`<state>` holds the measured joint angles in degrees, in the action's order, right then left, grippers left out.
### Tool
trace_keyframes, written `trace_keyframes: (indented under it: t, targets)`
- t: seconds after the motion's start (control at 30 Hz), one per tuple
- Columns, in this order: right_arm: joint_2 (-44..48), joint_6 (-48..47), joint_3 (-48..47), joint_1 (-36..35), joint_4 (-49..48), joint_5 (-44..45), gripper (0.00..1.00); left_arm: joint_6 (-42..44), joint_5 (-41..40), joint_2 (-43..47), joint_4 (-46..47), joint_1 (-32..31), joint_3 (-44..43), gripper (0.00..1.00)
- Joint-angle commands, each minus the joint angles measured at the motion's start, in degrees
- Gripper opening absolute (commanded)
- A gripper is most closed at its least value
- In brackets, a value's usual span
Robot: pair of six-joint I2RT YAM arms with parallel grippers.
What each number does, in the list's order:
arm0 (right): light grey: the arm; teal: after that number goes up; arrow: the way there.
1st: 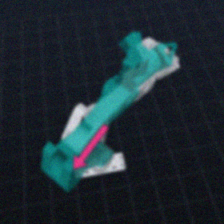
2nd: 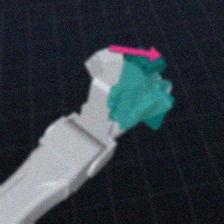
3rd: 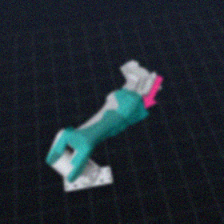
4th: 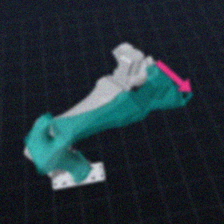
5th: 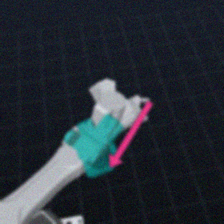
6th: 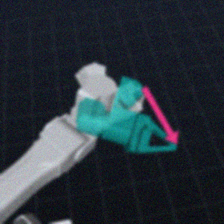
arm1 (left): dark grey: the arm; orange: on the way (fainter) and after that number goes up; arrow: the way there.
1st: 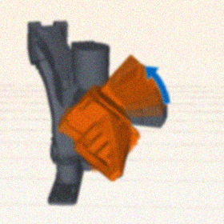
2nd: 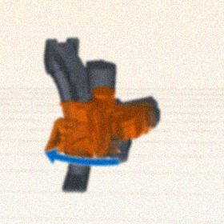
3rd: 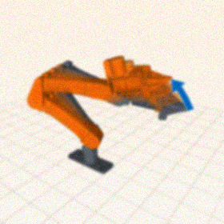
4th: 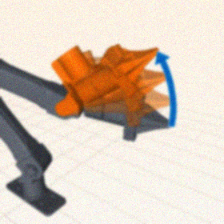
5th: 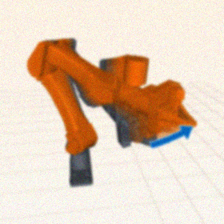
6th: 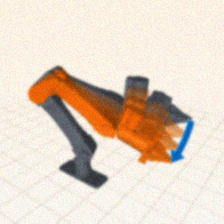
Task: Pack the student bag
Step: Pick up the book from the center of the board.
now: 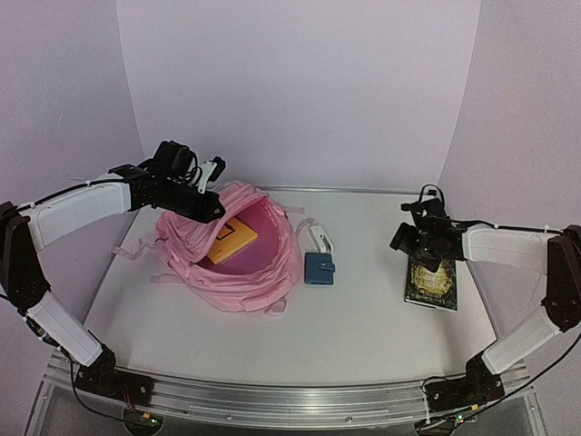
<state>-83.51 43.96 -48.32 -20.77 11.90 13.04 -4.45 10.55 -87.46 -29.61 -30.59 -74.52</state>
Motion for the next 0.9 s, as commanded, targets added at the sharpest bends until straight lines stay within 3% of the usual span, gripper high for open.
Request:
trace_keyframes:
  t: [0.0,0.1,0.27,0.53,0.87]
  targets:
    - [3.14,-4.64,3.84,11.37,1.22,-7.12,0.95,-1.02,4.81,0.88,2.87,0.65,-2.37,0.34]
    - [2.88,-7.31,4.61,18.23,0.68,-9.60,0.98,-1.79,7.26,0.58,2.92,0.65,-2.63,0.56]
    - [0.84,-10.53,5.41,27.62,-0.51,-13.13,0.98,-3.20,11.15,0.58,2.95,0.66,-3.10,0.74]
    - [-4.92,-12.77,5.98,30.53,-3.57,-18.66,0.98,-3.96,12.10,0.43,3.38,0.61,-3.12,0.79]
    - [-9.11,-16.51,6.63,30.53,-5.77,-22.88,0.87,-7.69,11.66,0.29,0.73,0.61,-5.81,0.79]
